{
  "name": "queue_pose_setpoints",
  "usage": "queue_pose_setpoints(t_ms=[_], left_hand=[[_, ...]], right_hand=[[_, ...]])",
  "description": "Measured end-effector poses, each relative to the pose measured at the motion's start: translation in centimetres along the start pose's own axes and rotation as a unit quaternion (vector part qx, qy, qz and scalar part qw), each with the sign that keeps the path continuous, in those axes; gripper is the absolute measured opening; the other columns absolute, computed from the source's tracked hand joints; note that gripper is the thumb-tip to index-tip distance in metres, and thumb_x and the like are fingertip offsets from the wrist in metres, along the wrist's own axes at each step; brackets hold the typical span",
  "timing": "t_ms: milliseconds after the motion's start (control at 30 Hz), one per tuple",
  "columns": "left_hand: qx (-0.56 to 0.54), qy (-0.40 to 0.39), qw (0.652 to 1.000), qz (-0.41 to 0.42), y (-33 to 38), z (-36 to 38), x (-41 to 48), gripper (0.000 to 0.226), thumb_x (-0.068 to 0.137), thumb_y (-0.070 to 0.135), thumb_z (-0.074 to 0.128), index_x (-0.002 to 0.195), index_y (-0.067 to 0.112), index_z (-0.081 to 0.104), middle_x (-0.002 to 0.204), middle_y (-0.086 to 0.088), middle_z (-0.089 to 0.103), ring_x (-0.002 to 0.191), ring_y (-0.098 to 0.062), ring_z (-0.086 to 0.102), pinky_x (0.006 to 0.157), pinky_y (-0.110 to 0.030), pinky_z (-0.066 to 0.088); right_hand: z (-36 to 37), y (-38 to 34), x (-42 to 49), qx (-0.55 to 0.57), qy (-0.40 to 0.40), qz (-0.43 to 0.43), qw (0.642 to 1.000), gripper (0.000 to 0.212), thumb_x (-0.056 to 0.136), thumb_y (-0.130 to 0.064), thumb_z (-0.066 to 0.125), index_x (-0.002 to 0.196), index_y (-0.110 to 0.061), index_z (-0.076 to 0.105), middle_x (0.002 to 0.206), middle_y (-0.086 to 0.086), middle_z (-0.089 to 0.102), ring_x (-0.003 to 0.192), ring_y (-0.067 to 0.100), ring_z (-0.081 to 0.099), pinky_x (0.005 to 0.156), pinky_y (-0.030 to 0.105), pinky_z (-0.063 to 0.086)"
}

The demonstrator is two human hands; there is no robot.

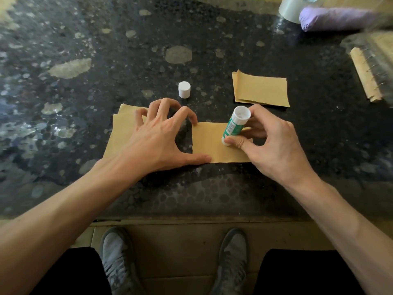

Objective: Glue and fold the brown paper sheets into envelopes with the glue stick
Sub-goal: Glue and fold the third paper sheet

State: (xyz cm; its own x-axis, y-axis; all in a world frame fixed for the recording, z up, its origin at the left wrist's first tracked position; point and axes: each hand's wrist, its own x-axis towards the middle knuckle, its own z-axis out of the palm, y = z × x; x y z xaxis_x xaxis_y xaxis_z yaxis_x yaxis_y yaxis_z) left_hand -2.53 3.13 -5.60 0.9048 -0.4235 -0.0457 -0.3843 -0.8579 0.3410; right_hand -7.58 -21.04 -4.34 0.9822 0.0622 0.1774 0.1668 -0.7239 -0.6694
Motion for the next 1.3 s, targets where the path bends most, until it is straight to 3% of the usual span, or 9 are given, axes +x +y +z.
queue_pose_setpoints(t_ms=[100, 367, 500, 733, 933, 1100, 1300], left_hand=[[0.001, 0.003, 1.0, 0.003, -0.1, 0.0, 0.0, 0.088, 0.054, 0.105, 0.047, 0.124, 0.051, 0.043, 0.137, 0.012, 0.033, 0.141, -0.016, 0.024, 0.112, -0.047, 0.022], [0.0, 0.008, 1.0, 0.002, 0.0, 0.1, 0.0, 0.085, 0.057, 0.099, 0.057, 0.125, 0.049, 0.044, 0.137, 0.011, 0.033, 0.141, -0.016, 0.024, 0.112, -0.047, 0.021], [-0.001, 0.008, 1.0, 0.004, 0.1, 0.1, 0.0, 0.084, 0.057, 0.098, 0.057, 0.125, 0.049, 0.044, 0.137, 0.011, 0.033, 0.14, -0.016, 0.024, 0.112, -0.045, 0.02], [-0.002, 0.016, 1.0, 0.007, 0.0, 0.2, 0.0, 0.084, 0.058, 0.097, 0.058, 0.125, 0.049, 0.044, 0.135, 0.011, 0.033, 0.139, -0.016, 0.025, 0.111, -0.046, 0.021], [0.004, 0.024, 1.0, 0.011, -0.1, 0.3, 0.0, 0.083, 0.06, 0.097, 0.059, 0.126, 0.048, 0.044, 0.135, 0.01, 0.033, 0.138, -0.015, 0.025, 0.109, -0.043, 0.021], [0.006, 0.023, 1.0, 0.016, -0.1, 0.4, 0.0, 0.084, 0.061, 0.097, 0.058, 0.127, 0.048, 0.044, 0.135, 0.01, 0.034, 0.139, -0.015, 0.024, 0.11, -0.042, 0.019], [0.017, 0.029, 0.999, 0.024, -0.1, 0.2, -0.2, 0.082, 0.064, 0.096, 0.057, 0.128, 0.045, 0.045, 0.135, 0.009, 0.035, 0.138, -0.016, 0.026, 0.111, -0.043, 0.018]], right_hand=[[0.2, -0.2, 0.1, -0.002, 0.0, 0.0, 1.0, 0.045, 0.085, -0.039, 0.085, 0.121, -0.024, 0.062, 0.114, -0.021, 0.061, 0.096, -0.009, 0.062, 0.081, -0.001, 0.048], [0.8, -0.7, 0.5, 0.007, -0.006, -0.004, 1.0, 0.042, 0.085, -0.037, 0.086, 0.116, -0.03, 0.058, 0.106, -0.036, 0.052, 0.092, -0.033, 0.052, 0.076, -0.004, 0.043], [1.2, -0.8, 0.7, 0.019, -0.013, -0.002, 1.0, 0.042, 0.085, -0.035, 0.086, 0.116, -0.028, 0.06, 0.113, -0.027, 0.059, 0.096, -0.015, 0.061, 0.081, 0.001, 0.049], [1.7, -1.3, 1.0, 0.026, -0.019, -0.01, 0.999, 0.039, 0.086, -0.032, 0.085, 0.116, -0.024, 0.061, 0.115, -0.021, 0.065, 0.109, -0.001, 0.066, 0.088, 0.009, 0.054], [2.1, -1.4, 1.1, 0.024, -0.025, -0.01, 0.999, 0.037, 0.088, -0.033, 0.083, 0.116, -0.026, 0.06, 0.103, -0.04, 0.054, 0.096, -0.028, 0.055, 0.081, -0.002, 0.045], [2.3, -1.7, 1.3, 0.028, -0.029, -0.019, 0.999, 0.035, 0.09, -0.031, 0.082, 0.115, -0.031, 0.057, 0.103, -0.041, 0.053, 0.095, -0.029, 0.054, 0.083, -0.002, 0.046], [2.8, -1.8, 1.4, 0.04, -0.034, -0.03, 0.998, 0.032, 0.091, -0.025, 0.081, 0.115, -0.023, 0.061, 0.105, -0.04, 0.057, 0.1, -0.028, 0.055, 0.083, -0.001, 0.045]])
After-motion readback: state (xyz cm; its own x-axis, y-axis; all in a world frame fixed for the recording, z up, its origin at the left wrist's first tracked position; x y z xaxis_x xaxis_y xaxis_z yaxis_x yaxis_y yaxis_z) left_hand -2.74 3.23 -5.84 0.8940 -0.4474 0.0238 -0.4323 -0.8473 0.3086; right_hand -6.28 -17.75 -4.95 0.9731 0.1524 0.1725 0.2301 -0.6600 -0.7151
